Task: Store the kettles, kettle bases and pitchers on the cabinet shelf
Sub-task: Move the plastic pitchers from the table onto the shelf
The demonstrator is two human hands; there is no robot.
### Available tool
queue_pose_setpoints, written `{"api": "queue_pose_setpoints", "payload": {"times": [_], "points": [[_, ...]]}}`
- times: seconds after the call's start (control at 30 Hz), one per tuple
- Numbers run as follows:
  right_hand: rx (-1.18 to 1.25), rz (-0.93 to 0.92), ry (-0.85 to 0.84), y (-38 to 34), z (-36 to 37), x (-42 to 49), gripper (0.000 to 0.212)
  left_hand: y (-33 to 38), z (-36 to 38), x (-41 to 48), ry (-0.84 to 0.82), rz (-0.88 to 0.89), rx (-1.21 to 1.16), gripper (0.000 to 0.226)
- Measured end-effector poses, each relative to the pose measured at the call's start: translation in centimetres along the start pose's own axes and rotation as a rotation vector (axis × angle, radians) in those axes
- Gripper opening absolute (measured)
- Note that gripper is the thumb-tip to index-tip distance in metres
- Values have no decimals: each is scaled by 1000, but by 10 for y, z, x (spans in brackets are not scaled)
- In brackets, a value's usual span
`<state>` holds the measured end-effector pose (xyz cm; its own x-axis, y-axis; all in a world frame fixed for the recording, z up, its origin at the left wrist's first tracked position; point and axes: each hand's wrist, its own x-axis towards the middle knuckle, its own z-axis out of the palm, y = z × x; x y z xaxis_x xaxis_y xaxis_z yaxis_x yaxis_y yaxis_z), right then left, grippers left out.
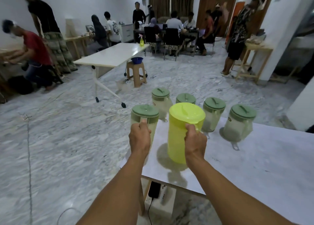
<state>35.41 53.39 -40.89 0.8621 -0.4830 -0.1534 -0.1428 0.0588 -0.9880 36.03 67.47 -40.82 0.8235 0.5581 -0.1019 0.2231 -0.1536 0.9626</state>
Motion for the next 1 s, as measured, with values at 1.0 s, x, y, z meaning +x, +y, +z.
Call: {"api": "queue_pose_setpoints", "payload": {"times": [1.0], "points": [[-103,-377,1625,-237,-638,-342,54,248,128,-654,-962,561,-334,58]]}}
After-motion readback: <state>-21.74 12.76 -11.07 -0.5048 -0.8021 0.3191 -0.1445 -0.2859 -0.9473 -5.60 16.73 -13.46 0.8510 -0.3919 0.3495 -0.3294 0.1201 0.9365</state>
